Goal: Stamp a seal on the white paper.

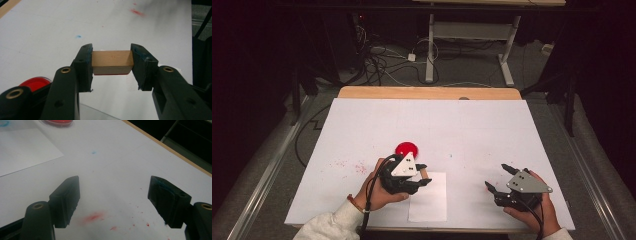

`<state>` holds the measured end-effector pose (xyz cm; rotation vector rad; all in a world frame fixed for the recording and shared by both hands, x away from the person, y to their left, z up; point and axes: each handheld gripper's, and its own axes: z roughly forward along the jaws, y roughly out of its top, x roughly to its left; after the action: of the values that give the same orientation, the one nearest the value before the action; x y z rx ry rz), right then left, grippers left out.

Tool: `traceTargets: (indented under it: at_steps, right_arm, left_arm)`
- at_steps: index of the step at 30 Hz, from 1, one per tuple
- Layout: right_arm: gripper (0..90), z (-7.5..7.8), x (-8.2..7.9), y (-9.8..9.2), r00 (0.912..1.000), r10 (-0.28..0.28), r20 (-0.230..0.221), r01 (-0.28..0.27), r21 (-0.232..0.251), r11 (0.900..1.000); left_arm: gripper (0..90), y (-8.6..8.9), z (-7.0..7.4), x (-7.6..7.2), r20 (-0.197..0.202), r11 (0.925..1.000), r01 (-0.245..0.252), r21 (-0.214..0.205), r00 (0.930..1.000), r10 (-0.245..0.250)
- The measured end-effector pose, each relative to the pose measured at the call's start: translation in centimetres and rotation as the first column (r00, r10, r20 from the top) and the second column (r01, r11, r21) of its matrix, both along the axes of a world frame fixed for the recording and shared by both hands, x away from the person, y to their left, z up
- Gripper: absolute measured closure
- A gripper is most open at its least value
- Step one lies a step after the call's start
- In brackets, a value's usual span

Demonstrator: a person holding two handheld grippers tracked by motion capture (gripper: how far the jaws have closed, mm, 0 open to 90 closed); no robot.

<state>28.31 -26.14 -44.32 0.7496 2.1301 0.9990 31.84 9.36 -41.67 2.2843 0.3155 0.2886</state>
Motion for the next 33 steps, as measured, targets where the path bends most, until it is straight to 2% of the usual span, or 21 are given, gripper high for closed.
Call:
traceTargets:
  at_steps: [2,6,9,11,18,28,30,31,33]
  right_arm:
    - [26.3,0.0,0.0,0.0,1.0,-0.001,-0.001,0.001,-0.001,1.0]
    - [26.4,-0.1,0.0,0.1,1.0,0.0,-0.003,0.0,-0.002,1.0]
    - [26.4,-0.1,0.0,0.1,1.0,0.0,-0.003,0.0,-0.003,1.0]
    - [26.4,-0.1,0.0,0.1,1.0,-0.001,-0.006,0.001,-0.002,1.0]
    - [26.4,-0.1,0.0,0.1,1.0,0.001,-0.009,-0.001,-0.004,1.0]
    - [26.4,-0.2,0.1,0.1,0.9999,0.004,-0.013,-0.004,-0.006,1.0]
    - [26.5,-0.2,0.1,0.1,0.9999,0.005,-0.014,-0.005,-0.006,1.0]
    - [26.5,-0.2,0.1,0.1,0.9999,0.004,-0.014,-0.004,-0.006,1.0]
    - [26.5,-0.2,0.1,0.1,0.9999,0.006,-0.014,-0.006,-0.006,1.0]
  left_arm:
    - [53.9,-0.3,-0.5,-0.3,0.0,0.9998,0.008,0.019,1.0,-0.008]
    - [53.9,-0.6,-1.3,-0.6,-0.003,0.9994,0.027,0.023,0.9996,-0.026]
    - [53.9,-0.6,-1.9,-0.8,0.004,0.9976,0.06,0.036,0.9982,-0.06]
    - [53.9,-0.5,-2.4,-0.7,-0.006,0.9959,0.086,0.027,0.9963,-0.086]
    - [53.9,-0.5,-3.8,-0.3,-0.032,0.9939,0.103,0.038,0.9943,-0.102]
    - [53.9,-1.1,-5.3,-0.3,-0.036,0.9887,0.123,0.086,0.9921,-0.12]
    - [53.9,-1.3,-5.7,-0.3,-0.035,0.9846,0.135,0.111,0.9907,-0.132]
    - [53.8,-1.3,-5.8,-0.3,-0.028,0.9857,0.134,0.102,0.9908,-0.132]
    - [53.8,-1.3,-5.8,-0.2,-0.039,0.9866,0.133,0.094,0.9907,-0.13]
